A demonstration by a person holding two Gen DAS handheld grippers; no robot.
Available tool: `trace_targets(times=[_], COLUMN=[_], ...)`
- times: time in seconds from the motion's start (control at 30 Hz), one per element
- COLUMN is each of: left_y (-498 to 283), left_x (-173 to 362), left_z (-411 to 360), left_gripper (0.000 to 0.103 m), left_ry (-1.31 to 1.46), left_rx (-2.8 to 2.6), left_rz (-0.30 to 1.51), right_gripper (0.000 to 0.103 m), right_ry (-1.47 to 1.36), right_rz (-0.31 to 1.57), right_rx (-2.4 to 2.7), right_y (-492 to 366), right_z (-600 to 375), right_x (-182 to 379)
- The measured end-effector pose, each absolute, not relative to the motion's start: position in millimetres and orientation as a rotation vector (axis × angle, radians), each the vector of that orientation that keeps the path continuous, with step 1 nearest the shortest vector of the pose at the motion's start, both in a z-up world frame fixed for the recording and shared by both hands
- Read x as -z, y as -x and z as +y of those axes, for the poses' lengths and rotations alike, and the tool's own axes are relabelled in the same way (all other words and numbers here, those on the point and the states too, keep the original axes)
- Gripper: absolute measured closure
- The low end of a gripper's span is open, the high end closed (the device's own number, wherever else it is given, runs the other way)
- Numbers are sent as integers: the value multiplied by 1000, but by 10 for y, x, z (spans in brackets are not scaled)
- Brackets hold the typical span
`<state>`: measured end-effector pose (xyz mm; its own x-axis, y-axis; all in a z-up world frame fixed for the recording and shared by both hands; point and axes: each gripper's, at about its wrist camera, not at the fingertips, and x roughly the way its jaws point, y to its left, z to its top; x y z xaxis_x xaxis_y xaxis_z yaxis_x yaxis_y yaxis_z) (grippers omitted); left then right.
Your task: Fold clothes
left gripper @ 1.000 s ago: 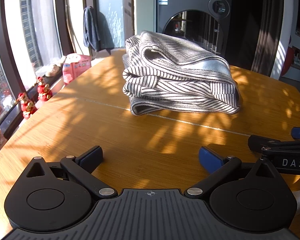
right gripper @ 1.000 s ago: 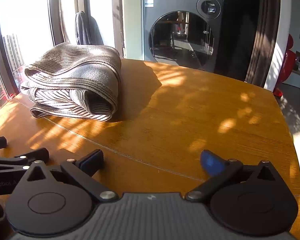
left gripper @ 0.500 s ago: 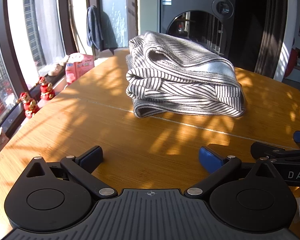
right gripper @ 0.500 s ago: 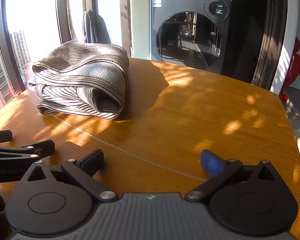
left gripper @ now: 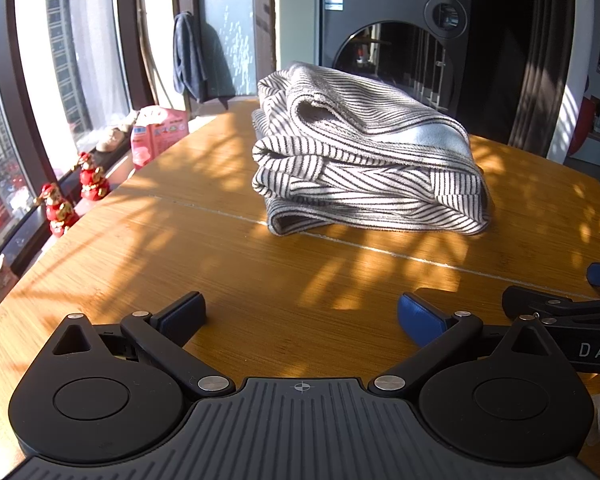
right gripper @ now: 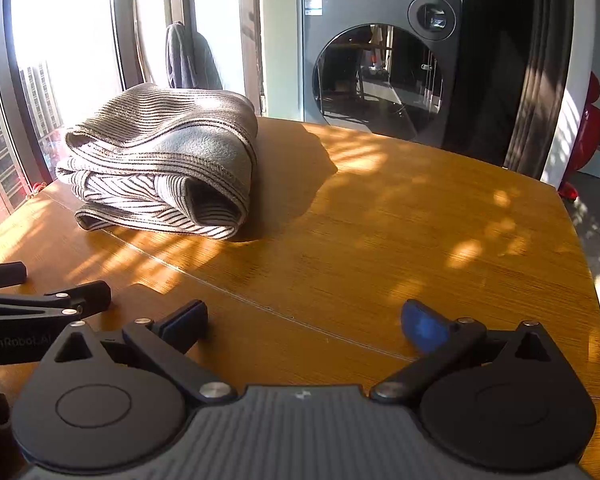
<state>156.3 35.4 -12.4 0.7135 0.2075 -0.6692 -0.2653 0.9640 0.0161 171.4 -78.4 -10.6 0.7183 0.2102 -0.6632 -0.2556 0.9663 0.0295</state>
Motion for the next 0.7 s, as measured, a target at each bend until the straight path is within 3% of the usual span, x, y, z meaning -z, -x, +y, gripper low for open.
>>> trace_targets(times=[0.7], left_y=[-1571], left_x=[129], left_z=[338], left_gripper=[0], left_ry=[84], left_rx=[-264], left_rz=[731], right_gripper=[0], right_ry=[55], right_rz=[722], right_rx=[-263], right_y=[-1710], right_z=[-824], right_x=[102])
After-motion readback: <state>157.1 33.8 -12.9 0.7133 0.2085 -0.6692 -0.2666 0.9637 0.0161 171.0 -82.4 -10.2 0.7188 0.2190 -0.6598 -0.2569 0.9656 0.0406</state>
